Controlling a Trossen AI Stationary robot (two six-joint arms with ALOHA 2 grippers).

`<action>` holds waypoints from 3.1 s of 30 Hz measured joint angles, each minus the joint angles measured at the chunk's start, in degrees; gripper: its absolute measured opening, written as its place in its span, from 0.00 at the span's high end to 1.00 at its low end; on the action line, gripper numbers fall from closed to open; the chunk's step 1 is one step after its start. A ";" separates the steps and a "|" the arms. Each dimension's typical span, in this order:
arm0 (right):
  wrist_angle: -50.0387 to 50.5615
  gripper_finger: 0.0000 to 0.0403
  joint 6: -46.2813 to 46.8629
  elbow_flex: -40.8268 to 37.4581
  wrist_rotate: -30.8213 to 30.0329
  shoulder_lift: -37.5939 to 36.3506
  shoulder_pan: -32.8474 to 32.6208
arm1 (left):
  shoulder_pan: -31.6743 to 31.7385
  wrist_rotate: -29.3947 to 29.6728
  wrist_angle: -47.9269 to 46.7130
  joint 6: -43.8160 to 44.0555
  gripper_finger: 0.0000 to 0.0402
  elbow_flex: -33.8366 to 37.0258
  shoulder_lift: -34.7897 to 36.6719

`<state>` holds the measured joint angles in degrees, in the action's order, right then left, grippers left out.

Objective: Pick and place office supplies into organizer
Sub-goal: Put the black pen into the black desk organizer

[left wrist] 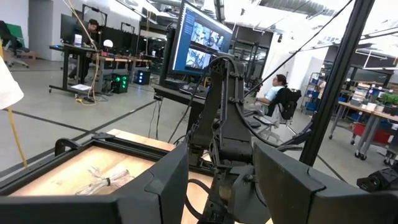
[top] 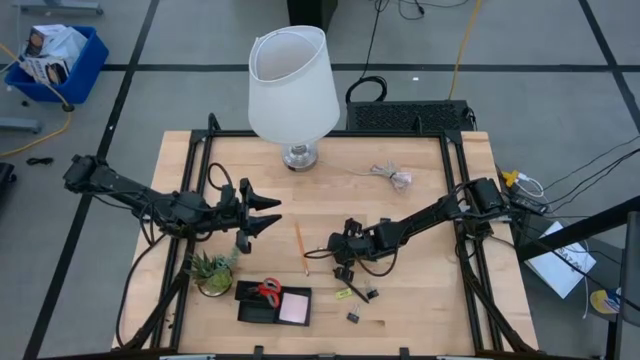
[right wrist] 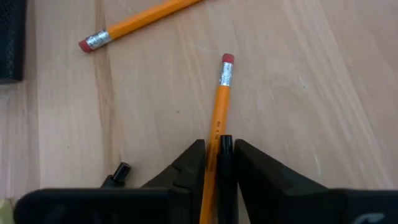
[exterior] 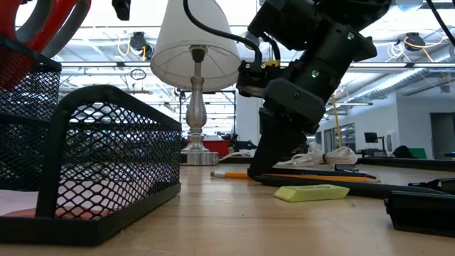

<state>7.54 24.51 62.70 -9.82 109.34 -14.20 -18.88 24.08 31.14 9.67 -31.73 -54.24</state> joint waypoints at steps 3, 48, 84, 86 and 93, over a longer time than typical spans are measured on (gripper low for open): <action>-0.01 0.80 -0.36 -0.03 0.04 -0.13 0.00 | -0.01 0.00 0.00 0.00 0.54 0.00 0.00; -1.99 0.88 -1.57 -0.01 6.40 -2.95 -0.10 | 0.01 0.02 -0.02 -0.04 0.54 0.00 0.00; -20.45 0.91 -2.86 -9.07 11.11 -6.59 0.89 | 0.16 0.00 0.07 0.07 0.54 -0.02 -0.02; -22.88 0.93 -4.01 -9.06 10.40 -6.63 0.82 | 0.16 0.02 0.03 0.08 0.54 -0.04 -0.02; -32.94 0.93 -7.46 -9.03 9.81 -6.60 0.37 | 0.16 0.00 0.00 0.03 0.54 -0.04 -0.02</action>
<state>-25.41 17.06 53.67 -0.01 102.74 -13.82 -18.72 24.08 31.14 9.70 -31.77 -54.26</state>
